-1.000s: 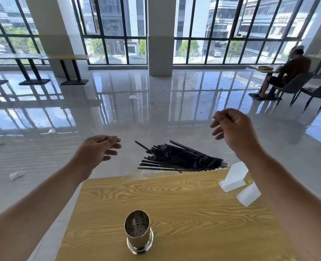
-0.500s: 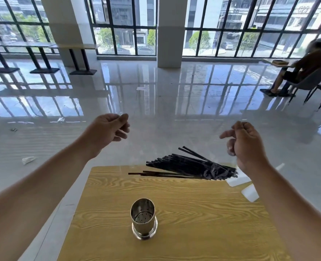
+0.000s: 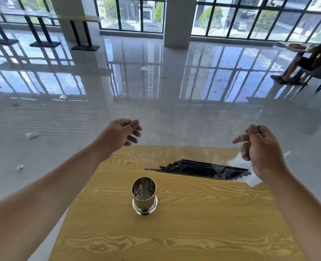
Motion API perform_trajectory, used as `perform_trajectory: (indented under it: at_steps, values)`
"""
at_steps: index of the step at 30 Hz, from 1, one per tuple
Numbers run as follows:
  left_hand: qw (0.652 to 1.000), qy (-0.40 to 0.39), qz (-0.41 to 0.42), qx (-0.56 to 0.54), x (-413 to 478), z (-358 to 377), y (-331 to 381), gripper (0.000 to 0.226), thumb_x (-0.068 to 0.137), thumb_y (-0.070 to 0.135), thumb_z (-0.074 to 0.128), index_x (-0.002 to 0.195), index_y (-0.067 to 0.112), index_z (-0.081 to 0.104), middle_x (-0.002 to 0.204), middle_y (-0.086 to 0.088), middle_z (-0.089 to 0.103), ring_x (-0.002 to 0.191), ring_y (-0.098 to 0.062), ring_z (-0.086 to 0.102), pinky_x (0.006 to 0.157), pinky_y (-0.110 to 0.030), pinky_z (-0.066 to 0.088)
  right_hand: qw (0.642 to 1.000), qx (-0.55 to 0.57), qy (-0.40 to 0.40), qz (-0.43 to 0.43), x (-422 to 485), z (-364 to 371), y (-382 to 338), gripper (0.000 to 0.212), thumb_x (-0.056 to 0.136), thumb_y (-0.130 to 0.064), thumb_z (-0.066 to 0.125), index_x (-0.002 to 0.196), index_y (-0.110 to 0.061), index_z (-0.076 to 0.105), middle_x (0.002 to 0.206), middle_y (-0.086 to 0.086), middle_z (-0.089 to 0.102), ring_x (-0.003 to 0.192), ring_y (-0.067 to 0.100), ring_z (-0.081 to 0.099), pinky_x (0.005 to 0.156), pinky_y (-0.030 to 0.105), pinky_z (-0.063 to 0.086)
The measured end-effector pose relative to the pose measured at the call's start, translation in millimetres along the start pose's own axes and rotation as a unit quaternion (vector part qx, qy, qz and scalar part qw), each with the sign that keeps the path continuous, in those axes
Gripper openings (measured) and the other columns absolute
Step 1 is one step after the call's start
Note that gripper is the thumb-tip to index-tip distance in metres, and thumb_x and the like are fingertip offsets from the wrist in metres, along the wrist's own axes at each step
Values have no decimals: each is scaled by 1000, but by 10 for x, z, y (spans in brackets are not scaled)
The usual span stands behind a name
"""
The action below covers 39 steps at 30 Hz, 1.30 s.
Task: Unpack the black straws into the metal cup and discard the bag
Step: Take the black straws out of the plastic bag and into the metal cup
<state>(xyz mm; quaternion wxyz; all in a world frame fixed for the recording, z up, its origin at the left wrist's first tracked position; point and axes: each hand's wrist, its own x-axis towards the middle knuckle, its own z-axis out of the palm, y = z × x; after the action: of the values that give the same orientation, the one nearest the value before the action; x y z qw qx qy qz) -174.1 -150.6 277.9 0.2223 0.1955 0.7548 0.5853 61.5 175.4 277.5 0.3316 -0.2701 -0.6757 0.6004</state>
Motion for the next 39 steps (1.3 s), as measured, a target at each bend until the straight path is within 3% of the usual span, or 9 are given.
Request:
perform_trajectory:
  at_steps: [12, 23, 26, 33, 39]
  values:
    - [996, 0, -90, -10, -82, 210, -715, 11, 103, 20, 68, 100, 11, 73, 76, 5, 77, 62, -9, 66, 57, -21, 49, 997, -73, -19, 25, -144, 35, 367, 22, 115, -29, 46, 95, -21, 53, 76, 5, 78, 37, 12, 44, 37, 27, 34]
    - [989, 39, -142, 21, -103, 314, -1199, 16, 102, 18, 69, 108, 4, 75, 92, -11, 68, 76, -19, 55, 62, -26, 48, 991, -128, -38, 26, -186, 283, 508, 19, 115, -29, 47, 100, -22, 55, 74, -1, 79, 40, 13, 45, 38, 27, 36]
    - [987, 56, -150, 26, -106, 281, -1321, 13, 100, 23, 71, 102, 10, 77, 84, -5, 66, 72, -16, 54, 66, -30, 48, 988, -143, -57, 19, -180, 353, 506, 19, 115, -32, 47, 101, -21, 56, 76, 0, 79, 42, 14, 45, 40, 30, 37]
    - [982, 103, -155, -2, -103, 190, -1419, 13, 98, 30, 74, 96, 17, 76, 75, 4, 62, 58, -12, 45, 58, -29, 43, 991, -110, -71, 24, -169, 497, 455, 18, 115, -30, 47, 100, -23, 56, 76, 3, 79, 50, 24, 42, 46, 33, 35]
    - [983, 102, -153, -13, -138, 117, -1420, 17, 96, 31, 77, 99, 15, 80, 68, 6, 58, 56, -11, 43, 54, -25, 43, 992, -104, -66, 32, -154, 500, 426, 19, 115, -28, 48, 99, -22, 56, 75, 3, 79, 44, 18, 40, 46, 32, 34]
